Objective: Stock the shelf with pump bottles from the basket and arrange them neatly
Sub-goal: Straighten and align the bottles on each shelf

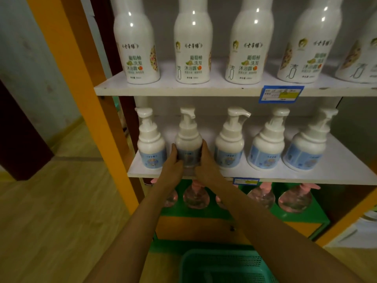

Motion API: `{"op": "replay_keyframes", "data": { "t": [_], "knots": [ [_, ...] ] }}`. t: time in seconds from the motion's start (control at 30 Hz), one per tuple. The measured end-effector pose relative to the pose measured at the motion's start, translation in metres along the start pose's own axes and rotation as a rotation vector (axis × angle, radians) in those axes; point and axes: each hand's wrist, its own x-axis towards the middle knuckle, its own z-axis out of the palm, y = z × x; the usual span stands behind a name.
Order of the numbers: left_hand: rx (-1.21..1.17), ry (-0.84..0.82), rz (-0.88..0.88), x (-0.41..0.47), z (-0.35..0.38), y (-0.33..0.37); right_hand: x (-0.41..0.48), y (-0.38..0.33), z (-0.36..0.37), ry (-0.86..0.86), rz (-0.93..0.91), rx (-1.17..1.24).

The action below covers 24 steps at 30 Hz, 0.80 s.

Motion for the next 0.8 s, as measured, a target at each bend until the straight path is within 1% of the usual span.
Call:
{"op": "replay_keyframes", "data": {
  "t": [0.07,0.3,0.4,0.5,0.53,0.57,0.6,0.63,0.7,0.73,0.77,0.8],
  "knots": [
    [0.005,0.009,0.006,-0.001,0.000,0.002,0.000,0.002,-0.001,0.014,-0.023,0.023],
    [0.025,0.012,0.039,-0.009,0.006,0.006,-0.004,0.004,-0.005,0.030,-0.032,-0.056],
    [0.022,0.006,0.042,-0.009,0.008,0.003,-0.002,0.007,-0.009,-0.022,0.016,-0.142],
    [0.041,-0.006,0.040,-0.007,0.007,0.001,-0.007,0.002,-0.011,-0.001,0.010,-0.093],
    [0.039,-0.010,0.027,-0.008,0.008,0.003,-0.009,0.000,-0.011,-0.008,-0.007,-0.115],
    [0.034,0.005,0.018,-0.010,0.009,0.005,-0.011,-0.003,-0.013,-0.052,-0.009,-0.136],
    [0.035,0.052,0.017,-0.014,0.012,0.007,-0.013,-0.003,-0.015,-0.097,0.002,-0.157],
    [0.047,0.141,0.031,-0.020,0.016,0.007,-0.016,-0.003,-0.019,-0.111,0.010,-0.170],
    [0.090,0.368,0.107,-0.035,0.024,0.008,-0.023,0.001,-0.033,-0.077,0.002,-0.177],
    [0.092,0.458,0.171,-0.041,0.029,0.008,-0.029,0.003,-0.041,-0.014,-0.023,-0.174],
    [0.098,0.503,0.248,-0.045,0.034,0.007,-0.035,0.005,-0.048,0.089,-0.058,-0.181],
    [0.109,0.506,0.313,-0.048,0.040,0.007,-0.041,0.007,-0.054,0.203,-0.097,-0.189]
  ]
}}
